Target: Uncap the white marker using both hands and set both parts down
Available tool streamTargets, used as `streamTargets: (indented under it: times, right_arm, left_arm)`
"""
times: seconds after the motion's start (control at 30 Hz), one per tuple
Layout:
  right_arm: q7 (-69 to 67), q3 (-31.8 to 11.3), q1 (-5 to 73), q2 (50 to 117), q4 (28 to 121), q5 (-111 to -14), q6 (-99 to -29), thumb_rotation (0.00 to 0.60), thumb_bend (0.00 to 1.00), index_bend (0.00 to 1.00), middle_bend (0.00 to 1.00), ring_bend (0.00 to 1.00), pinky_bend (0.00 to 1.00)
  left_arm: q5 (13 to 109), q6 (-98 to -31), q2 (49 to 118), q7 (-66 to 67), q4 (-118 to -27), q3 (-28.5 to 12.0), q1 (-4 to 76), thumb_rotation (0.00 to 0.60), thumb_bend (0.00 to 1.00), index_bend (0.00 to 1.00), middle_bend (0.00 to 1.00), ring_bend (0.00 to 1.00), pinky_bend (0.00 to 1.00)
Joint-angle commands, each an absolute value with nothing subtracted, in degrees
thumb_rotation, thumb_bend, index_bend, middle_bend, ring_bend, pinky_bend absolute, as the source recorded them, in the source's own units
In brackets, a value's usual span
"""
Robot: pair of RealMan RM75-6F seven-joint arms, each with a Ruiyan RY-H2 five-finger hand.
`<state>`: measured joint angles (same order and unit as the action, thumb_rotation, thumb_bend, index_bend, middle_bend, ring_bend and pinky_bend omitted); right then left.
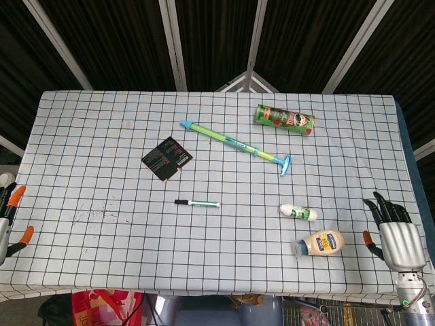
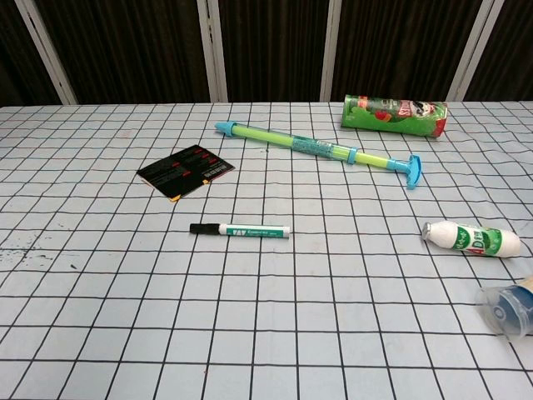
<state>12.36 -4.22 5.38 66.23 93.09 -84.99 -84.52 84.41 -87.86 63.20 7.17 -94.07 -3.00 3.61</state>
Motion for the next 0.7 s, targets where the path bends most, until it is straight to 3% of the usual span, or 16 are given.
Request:
streamTargets:
  times: [0.03, 0.7]
  right_arm:
    - [12.45, -4.49, 5.6, 66.42, 93.39, -84.83, -84.46, 0.6, 0.39, 0.2, 0.11, 0.19, 0.19]
    - [13.07, -5.14, 5.24, 67.37, 94.69, -83.01, -84.94, 0.6, 0.39, 0.2, 0.1, 0.15, 0.18]
  left_arm:
    - [84.48, -88.26, 63.02, 6.92, -94.12, -3.11, 3.42, 0.6, 0.48, 0.07, 0.0, 0.0, 0.19]
    - [86.25, -91.29, 62.28, 6.33, -95.06, -2.79, 1.84, 0.6, 0.48, 0.07, 0.0, 0.0, 0.19]
